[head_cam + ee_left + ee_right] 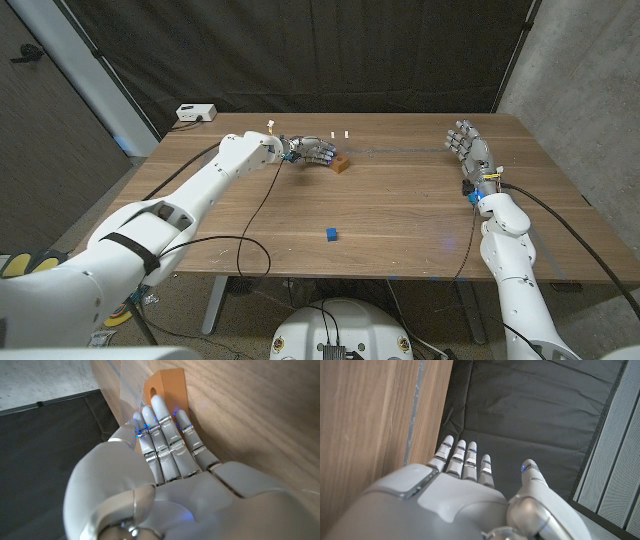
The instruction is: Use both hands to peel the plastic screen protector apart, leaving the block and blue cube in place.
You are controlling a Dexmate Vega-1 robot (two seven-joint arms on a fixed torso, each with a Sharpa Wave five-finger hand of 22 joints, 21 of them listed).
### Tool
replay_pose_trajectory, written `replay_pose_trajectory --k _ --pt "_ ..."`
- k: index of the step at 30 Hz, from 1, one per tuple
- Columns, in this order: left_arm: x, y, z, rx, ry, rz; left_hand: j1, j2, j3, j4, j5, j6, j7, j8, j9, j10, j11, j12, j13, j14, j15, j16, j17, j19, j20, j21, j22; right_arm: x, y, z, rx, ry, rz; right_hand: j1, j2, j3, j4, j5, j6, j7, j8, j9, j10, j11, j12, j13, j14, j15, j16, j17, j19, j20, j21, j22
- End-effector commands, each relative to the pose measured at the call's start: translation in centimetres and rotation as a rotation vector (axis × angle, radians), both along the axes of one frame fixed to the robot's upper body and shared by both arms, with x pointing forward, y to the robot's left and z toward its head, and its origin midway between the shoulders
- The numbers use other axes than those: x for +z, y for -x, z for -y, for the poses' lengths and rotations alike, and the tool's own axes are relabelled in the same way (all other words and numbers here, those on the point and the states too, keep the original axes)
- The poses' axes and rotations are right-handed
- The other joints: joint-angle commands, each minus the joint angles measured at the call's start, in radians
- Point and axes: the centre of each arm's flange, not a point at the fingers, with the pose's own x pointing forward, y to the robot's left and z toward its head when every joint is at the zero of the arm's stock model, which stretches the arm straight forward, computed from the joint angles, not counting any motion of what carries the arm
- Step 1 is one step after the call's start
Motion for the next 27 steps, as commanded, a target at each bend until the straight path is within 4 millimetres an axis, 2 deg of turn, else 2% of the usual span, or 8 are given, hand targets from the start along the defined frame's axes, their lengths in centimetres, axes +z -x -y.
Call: replay_pose_trajectory --k 1,5,8,16,17,23,27 --pt "1.2 1.6 0.1 -0.12 0.029 0.29 -0.006 0.018 -0.001 0.018 0.022 -0.036 -0.008 0.021 0.066 -0.073 -0.016 0.013 0.051 -0.055 -0.045 -0.026 0.025 -0.029 -0.039 0.03 0.006 0.4 0.2 -1.3 0.021 0.013 0.028 -0.009 -0.002 0.005 0.004 0.0 0.007 -0.001 -0.002 0.003 0.008 0.001 0.003 0.001 0.005 0.003 0.0 0.004 0.004 -0.001 -0.004 0.001" --pt "1.6 1.9 0.2 -0.153 0.031 0.349 0.0 0.006 0.003 0.023 0.038 -0.065 -0.019 0.042 0.098 -0.116 -0.021 0.031 0.099 -0.141 -0.063 -0.107 -0.003 -0.053 -0.038 0.068 0.005 0.5 0.3 -1.8 0.027 0.021 0.035 -0.009 -0.002 0.005 0.004 0.0 0.008 -0.002 -0.001 0.003 0.008 0.001 0.002 0.001 0.007 0.004 0.0 0.004 0.005 -0.001 -0.005 0.001" --pt "2.1 2.5 0.2 -0.145 0.009 0.4 -0.002 0.008 0.003 0.031 0.039 -0.085 -0.035 0.048 0.111 -0.136 -0.029 0.038 0.118 -0.149 -0.066 -0.135 -0.022 -0.059 -0.041 0.086 0.003 0.5 0.5 -2.1 0.03 0.023 0.041 -0.009 -0.002 0.005 0.004 0.0 0.01 -0.002 0.0 0.003 0.009 0.001 0.003 0.001 0.008 0.003 0.0 0.004 0.005 0.0 -0.005 0.001" --pt "2.8 3.7 0.3 -0.123 -0.014 0.478 -0.004 0.005 0.003 0.038 0.038 -0.085 -0.045 0.062 0.125 -0.153 -0.04 0.048 0.139 -0.154 -0.067 -0.158 -0.033 -0.069 -0.049 0.105 0.0 1.0 1.2 -3.0 0.036 0.043 0.063 -0.009 -0.002 0.006 0.003 0.0 0.014 -0.002 0.001 0.003 0.01 -0.001 0.003 0.001 0.01 0.003 0.0 0.003 0.008 0.001 -0.006 0.001" --pt "2.9 3.8 0.2 -0.117 -0.017 0.485 -0.004 0.004 0.003 0.038 0.038 -0.079 -0.055 0.067 0.128 -0.15 -0.039 0.052 0.143 -0.154 -0.067 -0.162 -0.035 -0.071 -0.051 0.109 -0.001 1.1 1.3 -3.1 0.034 0.047 0.066 -0.009 -0.002 0.007 0.002 0.0 0.014 -0.002 0.001 0.003 0.011 -0.001 0.003 0.001 0.01 0.003 0.0 0.003 0.008 0.001 -0.006 0.001" --pt "3.2 4.7 -0.2 -0.062 -0.052 0.543 -0.001 -0.004 0.005 0.036 0.039 -0.063 -0.044 0.082 0.135 -0.14 -0.038 0.066 0.155 -0.143 -0.069 -0.169 -0.038 -0.074 -0.053 0.122 -0.006 1.9 2.2 -4.3 0.014 0.097 0.08 0.004 -0.003 0.013 -0.009 0.004 0.029 0.003 0.006 0.003 0.031 -0.006 0.01 0.001 0.029 -0.006 0.005 0.001 0.017 -0.002 -0.005 0.001" --pt "3.6 5.4 -0.3 -0.025 -0.09 0.589 0.003 -0.015 0.008 0.032 0.044 -0.043 -0.033 0.095 0.139 -0.116 -0.035 0.081 0.162 -0.126 -0.069 -0.174 -0.041 -0.077 -0.054 0.133 -0.014 2.6 2.9 -5.2 -0.033 0.146 0.088 0.021 -0.006 0.023 -0.023 0.009 0.081 0.013 0.019 0.003 0.086 -0.003 0.027 0.001 0.099 -0.024 0.023 0.001 0.05 -0.01 0.003 0.002"
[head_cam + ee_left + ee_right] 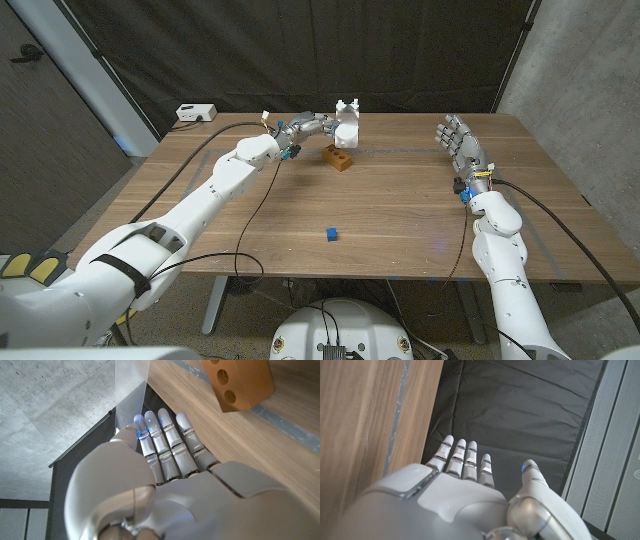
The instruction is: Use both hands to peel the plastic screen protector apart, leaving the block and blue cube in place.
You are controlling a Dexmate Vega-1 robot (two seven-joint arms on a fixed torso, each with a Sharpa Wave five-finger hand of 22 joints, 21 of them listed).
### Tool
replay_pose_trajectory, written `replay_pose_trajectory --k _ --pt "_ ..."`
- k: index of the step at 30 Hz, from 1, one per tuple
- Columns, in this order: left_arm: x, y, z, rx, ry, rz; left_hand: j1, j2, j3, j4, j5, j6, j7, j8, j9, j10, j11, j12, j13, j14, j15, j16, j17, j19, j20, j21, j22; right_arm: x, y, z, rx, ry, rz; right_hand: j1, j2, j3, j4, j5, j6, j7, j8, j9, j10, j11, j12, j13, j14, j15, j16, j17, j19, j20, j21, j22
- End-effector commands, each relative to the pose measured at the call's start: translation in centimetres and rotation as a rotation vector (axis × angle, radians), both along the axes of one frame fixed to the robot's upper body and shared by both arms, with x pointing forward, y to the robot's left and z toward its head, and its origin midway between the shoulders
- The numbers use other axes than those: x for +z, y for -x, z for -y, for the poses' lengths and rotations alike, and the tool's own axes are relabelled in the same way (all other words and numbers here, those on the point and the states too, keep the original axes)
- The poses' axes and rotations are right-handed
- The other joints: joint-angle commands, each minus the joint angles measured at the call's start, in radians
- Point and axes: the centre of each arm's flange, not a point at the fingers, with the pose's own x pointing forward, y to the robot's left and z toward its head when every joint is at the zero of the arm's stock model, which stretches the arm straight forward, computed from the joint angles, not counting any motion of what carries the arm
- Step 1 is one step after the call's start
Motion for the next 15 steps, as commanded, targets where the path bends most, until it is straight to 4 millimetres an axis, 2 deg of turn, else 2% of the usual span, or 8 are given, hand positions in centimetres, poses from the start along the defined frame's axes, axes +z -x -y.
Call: replay_pose_trajectory --k 1,8,15 --pt "0.9 2.1 -0.2 0.081 -0.049 0.138 0.008 -0.022 0.007 -0.004 0.015 0.041 0.011 0.018 0.009 0.014 -0.018 0.014 0.006 0.023 -0.121 -0.008 -0.002 -0.006 -0.056 0.016 -0.005 1.6 1.7 -2.3 -0.078 0.104 0.031 0.028 -0.002 0.011 -0.014 0.009 0.052 0.006 0.018 0.003 0.054 0.002 0.02 0.001 0.07 -0.018 0.021 0.004 0.031 0.0 0.004 0.003" --pt "1.6 3.1 0.3 0.105 -0.116 0.213 0.013 -0.03 0.012 -0.007 0.022 0.046 0.011 0.017 -0.001 0.017 -0.018 0.02 0.01 0.031 -0.119 -0.018 -0.004 -0.012 -0.054 0.028 -0.015 2.5 3.1 -4.4 -0.209 0.238 0.031 0.086 -0.01 0.033 -0.043 0.016 0.144 0.01 0.035 0.005 0.155 -0.014 0.05 0.005 0.183 -0.067 0.044 0.008 0.094 -0.007 0.024 0.007" --pt "2.3 3.7 0.8 0.115 -0.191 0.252 0.013 -0.035 0.015 -0.007 0.027 0.053 0.014 0.016 -0.013 0.022 -0.017 0.021 0.006 0.032 -0.119 -0.027 -0.005 -0.017 -0.054 0.037 -0.025 3.1 3.7 -5.7 -0.251 0.31 0.026 0.113 -0.017 0.039 -0.054 0.016 0.174 0.006 0.041 0.005 0.172 -0.025 0.053 0.005 0.192 -0.077 0.042 0.008 0.1 -0.002 0.026 0.008"
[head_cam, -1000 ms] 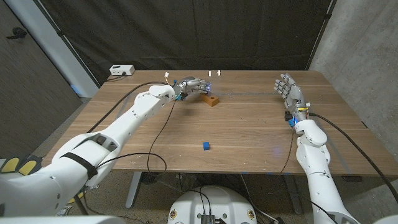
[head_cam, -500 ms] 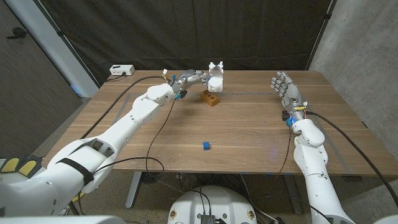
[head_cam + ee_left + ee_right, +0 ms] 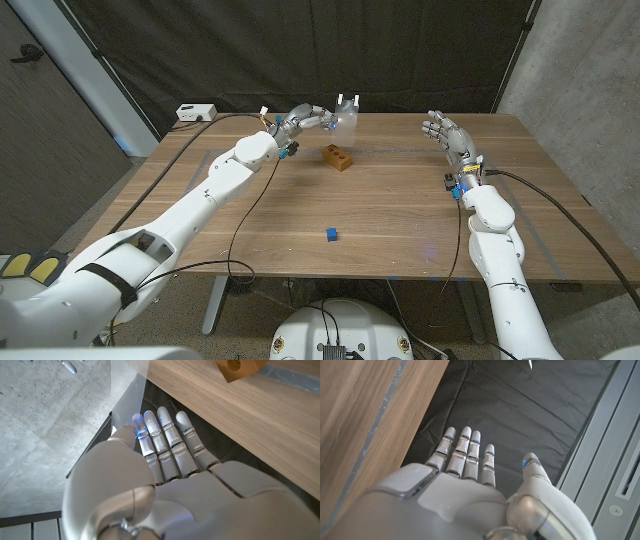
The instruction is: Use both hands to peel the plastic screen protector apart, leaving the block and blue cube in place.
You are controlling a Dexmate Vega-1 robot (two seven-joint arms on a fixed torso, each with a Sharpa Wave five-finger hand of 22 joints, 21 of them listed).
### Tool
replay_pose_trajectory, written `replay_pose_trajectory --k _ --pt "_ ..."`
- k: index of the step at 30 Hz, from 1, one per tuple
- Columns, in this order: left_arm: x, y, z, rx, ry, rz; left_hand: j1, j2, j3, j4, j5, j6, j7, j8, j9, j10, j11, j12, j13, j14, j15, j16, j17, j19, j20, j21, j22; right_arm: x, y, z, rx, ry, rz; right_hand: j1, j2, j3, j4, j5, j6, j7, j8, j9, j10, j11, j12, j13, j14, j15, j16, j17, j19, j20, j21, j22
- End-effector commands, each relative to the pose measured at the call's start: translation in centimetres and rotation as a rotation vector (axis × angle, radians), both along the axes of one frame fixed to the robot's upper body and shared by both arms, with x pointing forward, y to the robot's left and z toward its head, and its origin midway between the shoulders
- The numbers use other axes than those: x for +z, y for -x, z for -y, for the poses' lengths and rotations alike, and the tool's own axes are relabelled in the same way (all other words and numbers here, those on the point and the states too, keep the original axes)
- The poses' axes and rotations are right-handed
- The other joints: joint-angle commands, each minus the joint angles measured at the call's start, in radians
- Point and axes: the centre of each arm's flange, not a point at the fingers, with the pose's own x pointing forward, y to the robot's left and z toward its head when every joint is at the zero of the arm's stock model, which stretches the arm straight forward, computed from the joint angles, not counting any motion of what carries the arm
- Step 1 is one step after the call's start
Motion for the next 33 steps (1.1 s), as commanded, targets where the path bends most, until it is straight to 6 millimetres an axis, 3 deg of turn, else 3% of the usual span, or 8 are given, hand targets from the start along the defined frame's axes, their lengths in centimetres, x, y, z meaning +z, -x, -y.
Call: replay_pose_trajectory --k 1,8,19,27,33 --pt "1.2 1.5 0.8 0.037 -0.121 0.097 0.009 -0.008 0.01 -0.001 0.011 0.036 0.019 0.002 -0.007 0.015 -0.012 0.008 0.002 0.009 -0.11 -0.011 -0.001 -0.007 -0.053 0.01 -0.006 1.3 1.6 -2.5 -0.129 0.156 0.007 0.02 -0.001 0.005 -0.011 0.004 0.015 0.001 0.007 0.005 0.013 -0.001 0.004 0.003 0.008 -0.001 0.002 0.005 0.011 0.002 0.007 0.003" --pt "1.4 2.1 0.9 0.057 -0.177 0.121 0.011 -0.016 0.014 -0.003 0.017 0.052 0.026 0.002 -0.024 0.029 -0.007 0.015 0.0 0.011 -0.111 -0.021 -0.002 -0.014 -0.055 0.02 -0.018 1.9 2.2 -3.5 -0.19 0.213 0.016 0.051 -0.002 0.011 -0.016 0.004 0.032 0.001 0.008 0.006 0.03 -0.01 0.007 0.003 0.013 -0.01 0.0 0.006 0.015 0.006 0.008 0.003" --pt "1.4 3.1 1.5 0.054 -0.249 0.152 0.016 -0.026 0.023 -0.007 0.028 0.071 0.034 -0.004 -0.053 0.038 -0.001 0.021 0.0 0.018 -0.111 -0.035 -0.003 -0.02 -0.055 0.037 -0.038 3.0 2.9 -5.1 -0.259 0.286 0.058 0.123 -0.013 0.015 -0.016 -0.004 0.096 -0.008 0.016 0.007 0.087 -0.043 0.02 0.003 0.058 -0.056 0.01 0.01 0.055 -0.001 0.024 0.005" --pt "1.3 3.4 1.8 0.019 -0.278 0.138 0.017 -0.029 0.027 -0.007 0.032 0.073 0.037 -0.003 -0.058 0.032 -0.001 0.024 0.007 0.021 -0.111 -0.041 -0.002 -0.026 -0.054 0.045 -0.048 3.6 3.2 -6.3 -0.281 0.303 0.087 0.17 -0.012 0.004 -0.007 -0.013 0.167 -0.025 0.025 0.007 0.156 -0.059 0.038 0.005 0.119 -0.099 0.035 0.023 0.106 -0.025 0.049 0.008" --pt "1.3 3.6 2.4 -0.003 -0.302 0.135 0.016 -0.031 0.03 -0.005 0.034 0.072 0.035 -0.001 -0.058 0.036 0.003 0.022 0.001 0.021 -0.11 -0.046 -0.001 -0.032 -0.052 0.051 -0.055 3.9 3.4 -6.7 -0.295 0.311 0.098 0.205 -0.008 0.007 -0.014 -0.012 0.191 -0.035 0.028 0.008 0.175 -0.064 0.041 0.005 0.139 -0.106 0.042 0.025 0.122 -0.036 0.059 0.01"
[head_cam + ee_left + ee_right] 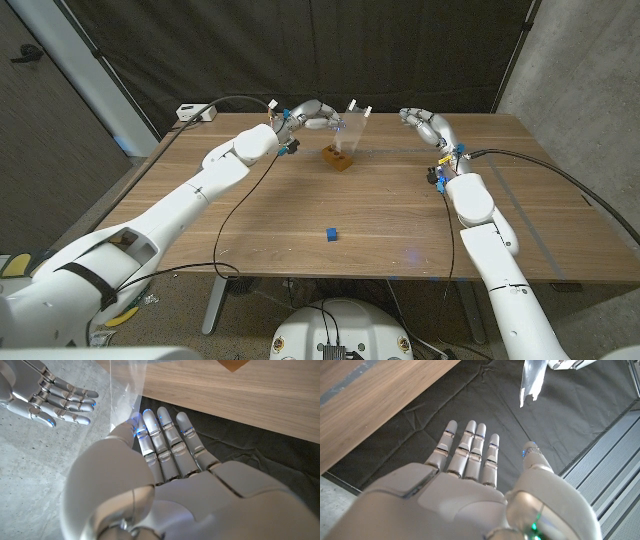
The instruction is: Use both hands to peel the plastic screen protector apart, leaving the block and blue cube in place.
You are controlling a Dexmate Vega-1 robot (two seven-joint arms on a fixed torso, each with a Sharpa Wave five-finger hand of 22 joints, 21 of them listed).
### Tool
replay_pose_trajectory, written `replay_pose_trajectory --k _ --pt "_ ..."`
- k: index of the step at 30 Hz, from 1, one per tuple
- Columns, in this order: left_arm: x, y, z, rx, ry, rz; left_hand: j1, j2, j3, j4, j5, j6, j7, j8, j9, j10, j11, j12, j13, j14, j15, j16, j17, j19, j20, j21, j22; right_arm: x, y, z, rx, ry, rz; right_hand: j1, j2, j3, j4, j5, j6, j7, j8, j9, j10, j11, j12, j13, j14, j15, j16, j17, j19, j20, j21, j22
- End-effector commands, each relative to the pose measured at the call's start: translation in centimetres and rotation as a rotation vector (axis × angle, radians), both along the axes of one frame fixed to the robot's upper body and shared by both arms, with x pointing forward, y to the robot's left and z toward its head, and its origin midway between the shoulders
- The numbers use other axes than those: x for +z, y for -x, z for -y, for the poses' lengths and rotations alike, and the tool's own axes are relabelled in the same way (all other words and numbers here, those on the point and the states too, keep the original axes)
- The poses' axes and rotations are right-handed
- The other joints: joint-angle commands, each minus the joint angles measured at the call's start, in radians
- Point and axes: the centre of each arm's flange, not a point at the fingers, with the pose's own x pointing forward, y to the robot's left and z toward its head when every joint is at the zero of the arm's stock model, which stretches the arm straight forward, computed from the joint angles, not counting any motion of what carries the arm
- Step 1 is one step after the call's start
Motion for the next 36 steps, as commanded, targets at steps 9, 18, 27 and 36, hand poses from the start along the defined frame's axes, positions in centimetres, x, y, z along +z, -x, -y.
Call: replay_pose_trajectory --k 9,18,27,36 --pt "0.0 0.9 1.5 -0.065 -0.08 -0.002 0.001 -0.002 0.013 0.0 0.008 0.038 0.033 0.009 -0.002 0.002 0.0 0.01 0.001 0.011 -0.11 -0.011 0.005 -0.013 -0.05 0.018 -0.013 1.0 0.8 -2.1 -0.098 0.043 0.055 0.132 -0.012 -0.006 -0.012 -0.002 0.095 -0.027 0.015 0.002 0.092 -0.025 0.022 0.006 0.099 -0.089 0.05 0.018 0.071 -0.021 0.049 0.009" --pt "-0.2 1.3 2.1 -0.076 -0.098 0.0 -0.002 -0.003 0.017 0.003 0.008 0.034 0.03 0.011 -0.002 0.003 -0.001 0.011 0.0 0.015 -0.111 -0.016 0.007 -0.019 -0.051 0.028 -0.024 1.1 0.7 -2.8 -0.154 0.034 0.08 0.217 -0.065 -0.043 -0.009 0.007 0.173 -0.039 0.023 0.002 0.176 -0.045 0.048 0.015 0.178 -0.131 0.106 0.049 0.12 -0.045 0.087 0.014" --pt "-0.3 1.5 2.3 -0.078 -0.107 -0.002 -0.003 -0.006 0.021 0.005 0.008 0.033 0.029 0.014 -0.001 0.004 0.0 0.012 -0.001 0.018 -0.111 -0.021 0.009 -0.02 -0.053 0.038 -0.033 1.2 0.7 -3.1 -0.173 0.06 0.087 0.254 -0.084 -0.097 0.01 0.023 0.251 -0.048 0.031 0.005 0.289 -0.066 0.092 0.042 0.246 -0.154 0.2 0.125 0.139 -0.066 0.131 0.035" --pt "-0.4 1.6 2.6 -0.084 -0.106 -0.003 -0.004 -0.007 0.025 0.006 0.008 0.031 0.022 0.018 0.003 0.002 -0.002 0.013 -0.001 0.021 -0.112 -0.026 0.011 -0.024 -0.054 0.047 -0.042 1.3 0.7 -3.2 -0.202 0.07 0.1 0.32 -0.098 -0.135 0.003 0.039 0.297 -0.059 0.028 0.009 0.35 -0.101 0.132 0.077 0.282 -0.168 0.291 0.209 0.155 -0.085 0.172 0.054"
